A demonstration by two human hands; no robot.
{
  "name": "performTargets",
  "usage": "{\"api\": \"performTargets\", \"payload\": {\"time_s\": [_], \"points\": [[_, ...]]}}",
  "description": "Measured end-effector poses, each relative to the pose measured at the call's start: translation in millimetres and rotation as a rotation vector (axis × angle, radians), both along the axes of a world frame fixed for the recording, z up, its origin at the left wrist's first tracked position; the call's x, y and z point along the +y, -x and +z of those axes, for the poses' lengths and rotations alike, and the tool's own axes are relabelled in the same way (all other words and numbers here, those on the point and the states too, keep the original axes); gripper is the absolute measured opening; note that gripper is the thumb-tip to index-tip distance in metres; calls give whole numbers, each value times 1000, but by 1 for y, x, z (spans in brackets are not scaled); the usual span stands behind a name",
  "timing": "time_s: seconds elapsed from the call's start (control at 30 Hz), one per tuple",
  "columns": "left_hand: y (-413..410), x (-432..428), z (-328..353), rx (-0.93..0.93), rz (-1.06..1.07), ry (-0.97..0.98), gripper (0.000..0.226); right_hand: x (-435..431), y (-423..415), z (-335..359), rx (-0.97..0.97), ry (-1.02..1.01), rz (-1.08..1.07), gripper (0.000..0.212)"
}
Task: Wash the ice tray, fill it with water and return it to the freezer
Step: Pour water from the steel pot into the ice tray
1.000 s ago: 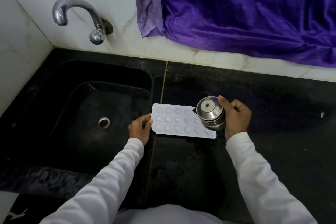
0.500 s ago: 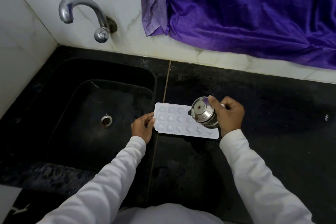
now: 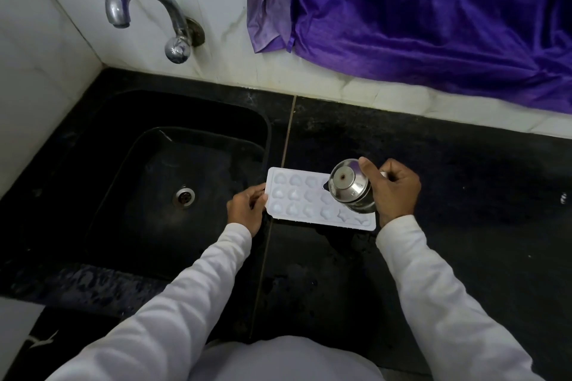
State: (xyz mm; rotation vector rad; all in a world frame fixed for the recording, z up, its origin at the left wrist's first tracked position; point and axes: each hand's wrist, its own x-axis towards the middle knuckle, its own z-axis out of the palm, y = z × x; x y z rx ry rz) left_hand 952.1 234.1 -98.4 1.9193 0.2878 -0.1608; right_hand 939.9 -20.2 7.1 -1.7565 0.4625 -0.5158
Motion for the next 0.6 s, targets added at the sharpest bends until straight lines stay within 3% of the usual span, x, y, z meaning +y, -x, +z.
{"api": "performTargets", "payload": {"time_s": [0.6], "points": [[1,-2,4,5,12,-4,26,2,0,2,18,-40,-13,49]]}}
